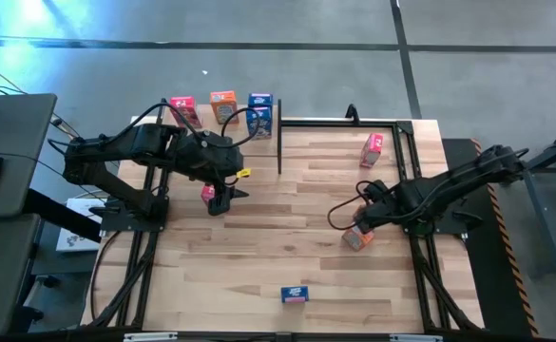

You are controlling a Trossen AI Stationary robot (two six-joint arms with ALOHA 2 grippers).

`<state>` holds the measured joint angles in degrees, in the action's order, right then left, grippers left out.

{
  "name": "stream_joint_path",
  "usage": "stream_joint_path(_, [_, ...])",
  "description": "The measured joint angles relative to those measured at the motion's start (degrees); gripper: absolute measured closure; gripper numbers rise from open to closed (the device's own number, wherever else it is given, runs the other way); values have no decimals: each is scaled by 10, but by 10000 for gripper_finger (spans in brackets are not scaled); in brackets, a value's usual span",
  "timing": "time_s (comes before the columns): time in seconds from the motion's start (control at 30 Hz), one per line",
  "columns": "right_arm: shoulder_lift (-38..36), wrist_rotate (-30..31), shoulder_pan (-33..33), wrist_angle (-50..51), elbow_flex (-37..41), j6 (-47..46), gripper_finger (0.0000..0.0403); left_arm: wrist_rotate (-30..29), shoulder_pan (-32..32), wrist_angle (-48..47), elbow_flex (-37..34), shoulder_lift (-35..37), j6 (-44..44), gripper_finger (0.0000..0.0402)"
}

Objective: Stack cereal on shelf
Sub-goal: Put the top orange cereal box on the the shelf aligned with the other orange cereal box

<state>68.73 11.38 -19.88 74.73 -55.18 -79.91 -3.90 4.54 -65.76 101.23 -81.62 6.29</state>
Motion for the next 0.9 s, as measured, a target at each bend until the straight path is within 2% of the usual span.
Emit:
stream_joint_path(0.43, [0,-9,0,-31,47,-12,111,0,0,0,0,0,-35,165])
stream_joint_path(0.9, [0,-28,0,-34,47,-7,220,0,0,1,0,0,-36,165])
